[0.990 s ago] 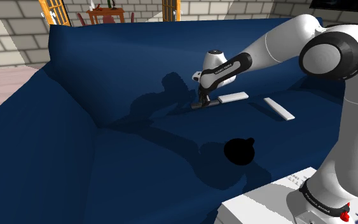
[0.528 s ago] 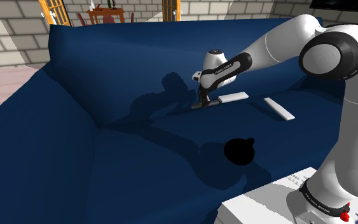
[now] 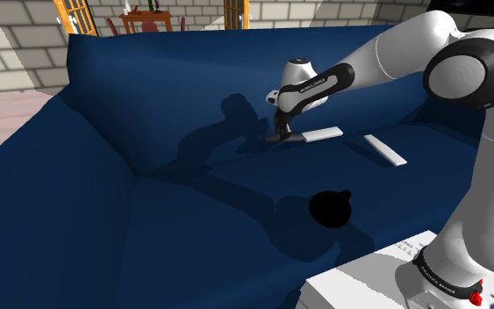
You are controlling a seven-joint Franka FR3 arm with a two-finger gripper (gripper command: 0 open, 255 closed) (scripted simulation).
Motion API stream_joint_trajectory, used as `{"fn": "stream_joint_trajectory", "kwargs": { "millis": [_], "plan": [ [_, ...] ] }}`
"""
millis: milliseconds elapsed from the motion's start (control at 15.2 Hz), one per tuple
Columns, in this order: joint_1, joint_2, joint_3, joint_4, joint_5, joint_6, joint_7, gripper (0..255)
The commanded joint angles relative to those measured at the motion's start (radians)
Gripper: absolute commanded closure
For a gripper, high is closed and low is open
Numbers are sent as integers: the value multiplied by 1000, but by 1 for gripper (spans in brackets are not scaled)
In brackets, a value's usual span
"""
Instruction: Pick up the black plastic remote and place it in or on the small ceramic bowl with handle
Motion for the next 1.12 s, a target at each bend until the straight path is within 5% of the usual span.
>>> {"fn": "stream_joint_trajectory", "kwargs": {
  "millis": [0,1056],
  "plan": [
    [2,-14,-2,12,-4,-26,3,255],
    [9,-99,-10,119,-27,-216,11,255]
  ]
}}
